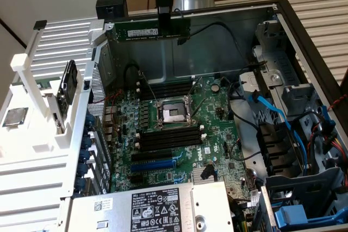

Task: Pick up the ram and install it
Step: 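Pick up the ram and move it above insertion slot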

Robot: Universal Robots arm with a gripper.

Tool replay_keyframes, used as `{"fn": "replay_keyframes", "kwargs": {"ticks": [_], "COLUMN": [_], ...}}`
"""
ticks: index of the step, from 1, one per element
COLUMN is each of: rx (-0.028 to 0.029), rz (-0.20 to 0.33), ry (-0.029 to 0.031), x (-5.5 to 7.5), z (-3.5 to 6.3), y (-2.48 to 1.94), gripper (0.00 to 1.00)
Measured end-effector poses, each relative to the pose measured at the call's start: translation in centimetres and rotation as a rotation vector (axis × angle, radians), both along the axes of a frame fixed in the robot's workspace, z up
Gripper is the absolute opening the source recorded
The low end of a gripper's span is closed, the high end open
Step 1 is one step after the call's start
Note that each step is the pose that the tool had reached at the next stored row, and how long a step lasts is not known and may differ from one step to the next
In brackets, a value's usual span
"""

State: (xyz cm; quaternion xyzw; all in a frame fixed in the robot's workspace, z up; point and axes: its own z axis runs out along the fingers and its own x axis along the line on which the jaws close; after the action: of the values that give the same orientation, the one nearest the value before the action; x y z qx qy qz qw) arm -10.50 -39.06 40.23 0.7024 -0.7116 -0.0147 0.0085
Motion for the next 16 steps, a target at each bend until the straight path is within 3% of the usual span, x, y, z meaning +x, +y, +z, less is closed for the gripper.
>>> {"fn": "replay_keyframes", "kwargs": {"ticks": [1, 4, 5, 7, 8, 12, 16], "rx": [0.0003, 0.0005, 0.0006, 0.0005, 0.0006, 0.0006, 0.0006], "rz": [0.0, 0.0, 0.0, 0.0, 0.0, 0.0, 0.0], "ry": [-0.0055, -0.0136, -0.0204, -0.0255, -0.0313, -0.0387, -0.0397], "x": [0.0, 0.0, 0.0, 0.0, 0.0, 0.0, 0.0], "z": [-0.25, -0.64, -1.07, -1.34, -1.6, -2.21, -2.53], "y": [-0.01, -0.01, -0.02, -0.02, -0.01, -0.02, -0.01], "gripper": [0.12, 0.12, 0.12, 0.12, 0.12, 0.12, 0.12]}}
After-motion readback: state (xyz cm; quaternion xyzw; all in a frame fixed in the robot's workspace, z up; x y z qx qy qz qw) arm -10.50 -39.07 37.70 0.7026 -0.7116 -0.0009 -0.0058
